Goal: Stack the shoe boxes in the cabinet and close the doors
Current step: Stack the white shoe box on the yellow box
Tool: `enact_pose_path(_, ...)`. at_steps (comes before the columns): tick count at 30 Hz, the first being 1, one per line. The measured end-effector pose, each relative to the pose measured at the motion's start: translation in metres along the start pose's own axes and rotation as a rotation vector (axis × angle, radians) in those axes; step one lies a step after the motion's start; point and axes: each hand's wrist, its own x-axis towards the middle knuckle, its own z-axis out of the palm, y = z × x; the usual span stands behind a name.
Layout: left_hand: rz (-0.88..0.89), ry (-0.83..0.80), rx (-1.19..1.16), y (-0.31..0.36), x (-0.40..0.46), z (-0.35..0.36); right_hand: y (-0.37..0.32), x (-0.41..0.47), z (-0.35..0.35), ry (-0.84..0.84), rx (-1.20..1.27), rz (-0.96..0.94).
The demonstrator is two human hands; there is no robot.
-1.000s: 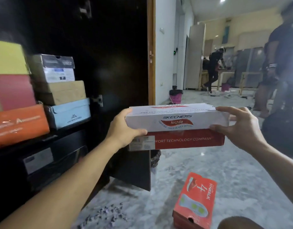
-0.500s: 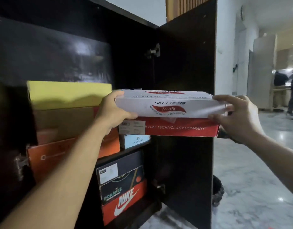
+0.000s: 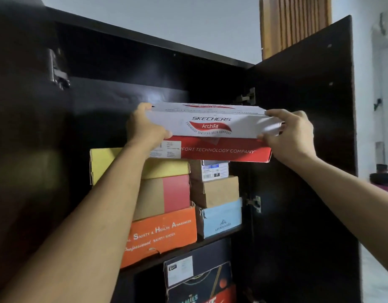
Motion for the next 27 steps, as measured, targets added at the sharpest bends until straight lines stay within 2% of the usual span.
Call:
enact_pose_path(4, -0.022, 0.157, 0.026, -0.011, 0.029, -0.009, -0.015, 0.029, 0.042, -0.041, 0.058, -0.013)
enact_pose_path(10, -0.038, 0.288, 0.041, -0.022, 0.06, -0.02, -0.034, 0.06, 0.101, -0.093, 0.128, -0.016)
enact_pose_path(19, -0.089, 0.104, -0.017, -0.052, 0.078, -0.071, -0.059, 0.078, 0.185, -0.185, 0.212, -0.009)
enact_pose_path(27, -0.065, 0.108, 0.014, -0.073, 0.08, -0.079, -0.06, 0.079, 0.229, -0.249, 0.206, -0.012)
